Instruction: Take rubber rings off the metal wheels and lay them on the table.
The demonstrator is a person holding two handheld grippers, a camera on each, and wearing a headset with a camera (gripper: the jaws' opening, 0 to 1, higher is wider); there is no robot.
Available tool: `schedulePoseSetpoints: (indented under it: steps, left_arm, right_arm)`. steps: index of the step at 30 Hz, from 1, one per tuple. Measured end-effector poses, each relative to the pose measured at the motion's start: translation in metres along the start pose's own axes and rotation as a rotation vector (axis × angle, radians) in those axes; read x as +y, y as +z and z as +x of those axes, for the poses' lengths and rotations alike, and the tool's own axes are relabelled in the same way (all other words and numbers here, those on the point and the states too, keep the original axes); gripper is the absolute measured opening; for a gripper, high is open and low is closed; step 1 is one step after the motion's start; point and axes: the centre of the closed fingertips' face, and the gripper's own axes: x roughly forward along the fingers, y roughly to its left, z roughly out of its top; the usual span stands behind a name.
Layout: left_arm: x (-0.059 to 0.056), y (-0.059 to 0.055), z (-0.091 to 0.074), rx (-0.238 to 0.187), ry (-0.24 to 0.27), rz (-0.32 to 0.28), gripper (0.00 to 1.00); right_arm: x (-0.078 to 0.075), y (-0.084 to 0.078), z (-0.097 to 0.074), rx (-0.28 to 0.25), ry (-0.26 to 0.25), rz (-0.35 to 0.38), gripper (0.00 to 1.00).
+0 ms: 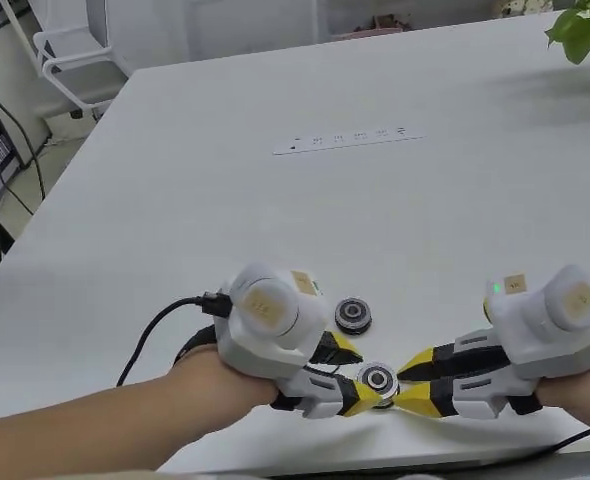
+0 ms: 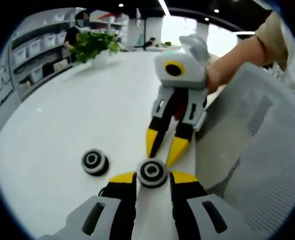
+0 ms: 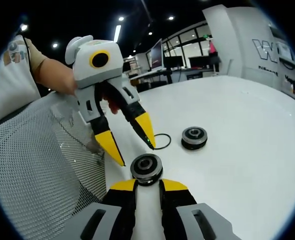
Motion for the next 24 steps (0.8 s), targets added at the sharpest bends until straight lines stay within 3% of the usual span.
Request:
schedulePoseSetpoints:
  steps: [10, 18, 24]
  left_arm:
    - [-0.0048, 0.0004, 0.0067, 0.000, -0.008, 0.008, 0.20]
    - [0.0008, 0.0019, 0.0071, -0.012, 0.013, -0.010, 0.14]
    - [0.0004, 0.0018, 0.0071, -0.017, 0.024, 0.013, 0.14]
  right_arm:
    - [0.0019, -0.0004, -0.0006, -0.008, -0.007, 0.004, 0.10]
    - [0.0029, -0.0005, -0.0009, -0.015, -0.012, 0.012, 0.09]
    - [0.0018, -0.0013, -0.0013, -0.013, -0.015, 0.011, 0.08]
